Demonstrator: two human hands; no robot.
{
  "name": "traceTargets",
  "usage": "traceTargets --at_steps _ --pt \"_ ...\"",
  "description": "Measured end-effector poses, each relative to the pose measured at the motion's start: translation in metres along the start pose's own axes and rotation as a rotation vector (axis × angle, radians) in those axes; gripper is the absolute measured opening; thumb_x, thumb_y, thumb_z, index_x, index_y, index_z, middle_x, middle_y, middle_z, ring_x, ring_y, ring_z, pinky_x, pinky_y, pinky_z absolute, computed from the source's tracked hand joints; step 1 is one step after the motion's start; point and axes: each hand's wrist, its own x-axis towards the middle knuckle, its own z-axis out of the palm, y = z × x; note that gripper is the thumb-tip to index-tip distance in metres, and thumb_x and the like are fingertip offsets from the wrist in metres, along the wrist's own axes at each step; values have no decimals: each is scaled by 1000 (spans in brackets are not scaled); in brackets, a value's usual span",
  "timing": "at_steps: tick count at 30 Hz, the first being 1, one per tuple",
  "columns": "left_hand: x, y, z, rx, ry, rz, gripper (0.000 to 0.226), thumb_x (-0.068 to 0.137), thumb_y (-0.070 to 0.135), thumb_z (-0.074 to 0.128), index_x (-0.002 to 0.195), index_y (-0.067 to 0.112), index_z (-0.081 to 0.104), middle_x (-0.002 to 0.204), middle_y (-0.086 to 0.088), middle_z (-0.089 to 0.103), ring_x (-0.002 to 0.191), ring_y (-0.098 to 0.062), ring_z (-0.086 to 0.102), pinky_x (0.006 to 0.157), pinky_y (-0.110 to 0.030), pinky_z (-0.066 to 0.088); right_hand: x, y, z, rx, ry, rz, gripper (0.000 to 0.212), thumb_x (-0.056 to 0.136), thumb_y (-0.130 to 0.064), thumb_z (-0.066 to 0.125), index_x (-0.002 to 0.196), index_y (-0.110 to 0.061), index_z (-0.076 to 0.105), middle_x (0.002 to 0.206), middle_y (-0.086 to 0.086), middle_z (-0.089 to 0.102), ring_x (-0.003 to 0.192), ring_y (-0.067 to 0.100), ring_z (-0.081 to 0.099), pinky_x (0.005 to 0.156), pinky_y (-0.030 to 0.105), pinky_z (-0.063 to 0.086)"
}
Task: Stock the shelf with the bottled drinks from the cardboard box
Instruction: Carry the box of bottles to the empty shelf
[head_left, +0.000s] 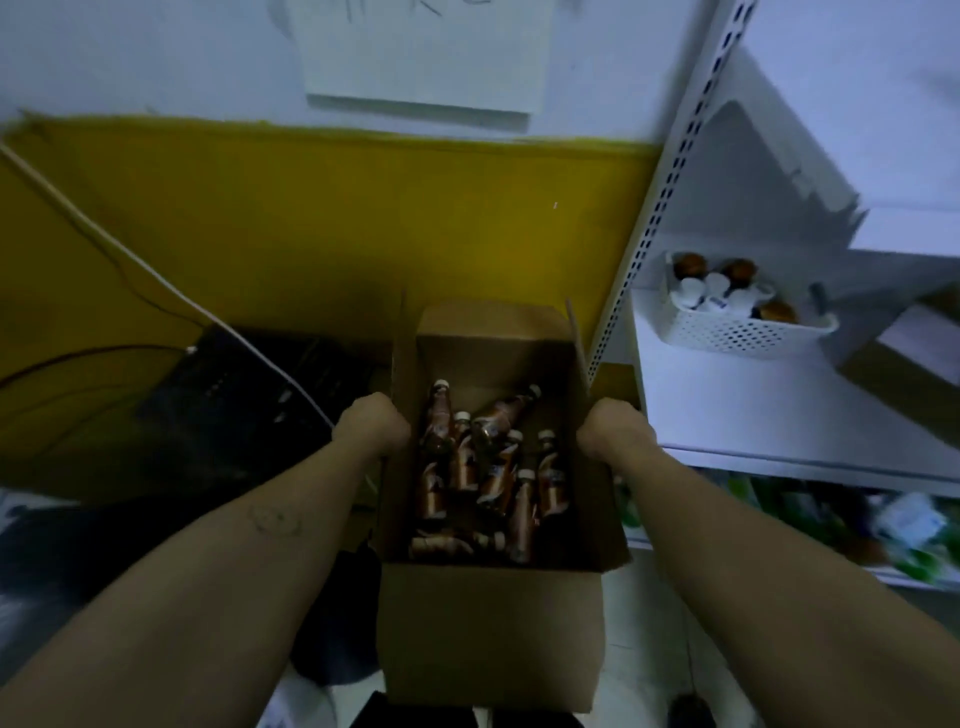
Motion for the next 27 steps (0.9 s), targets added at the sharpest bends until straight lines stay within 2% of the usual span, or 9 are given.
traceTargets --at_steps 2,6,10,14,16,19,21,24,27 --pt "-27 -11 2 -12 22 -7 26 94 11 46 68 10 45 71 -8 46 56 -20 41 49 -29 34 -22 3 -3 -12 18 -40 25 93 -16 51 113 -5 62 113 16 64 103 35 62 85 42 52" --pt "-68 -32 1 -32 43 -8 19 89 12 49 71 11 49 73 -7 52 61 -21 49 50 -29 39 -58 12 -5 -57 26 -82 25 93 -18 52 112 -5 62 115 15 64 105 34 62 82 40 50" --pt "-106 -62 10 -27 14 -6 15 89 15 51 74 12 52 83 -10 60 68 -22 57 55 -31 47 -93 26 7 -117 -17 -98 23 94 -20 52 110 -6 61 117 16 62 105 34 61 83 41 52" --pt "-148 -105 35 -64 -16 49 20 87 15 49 67 13 48 78 -9 56 66 -23 54 53 -29 41 -136 43 40 -211 -29 -96 29 94 -15 47 121 -6 51 122 18 57 108 34 58 74 38 46" --pt "-173 -131 51 -91 1 75 26 87 14 50 61 13 45 71 -7 52 60 -21 49 52 -29 39 -161 55 59 -244 -41 -81 26 96 -16 44 118 -6 53 112 13 58 98 29 56 71 34 44" --pt "-207 -169 75 -106 2 117 30 88 16 51 58 12 45 65 -6 51 56 -21 48 51 -29 38 -204 74 87 -237 -38 -45 18 97 -22 48 100 -9 61 84 5 58 75 23 57 67 36 52" --pt "-226 -190 88 -96 12 130 28 89 17 51 62 12 49 69 -8 54 62 -23 52 53 -29 41 -235 86 102 -275 -8 -46 22 97 -30 50 98 -11 60 84 5 60 79 25 62 71 37 55" --pt "-250 -212 103 -58 38 146 30 90 19 51 61 13 49 65 -5 52 59 -22 52 50 -27 38 -271 105 120 -316 46 -69 28 95 -39 53 106 -14 59 98 6 64 91 25 64 76 36 55" --pt "-270 -230 117 -58 66 140 34 92 25 52 60 14 50 61 -2 52 55 -18 51 45 -26 34 -296 119 130 -327 54 -53 27 94 -40 54 101 -15 57 93 4 59 94 26 63 83 40 55"
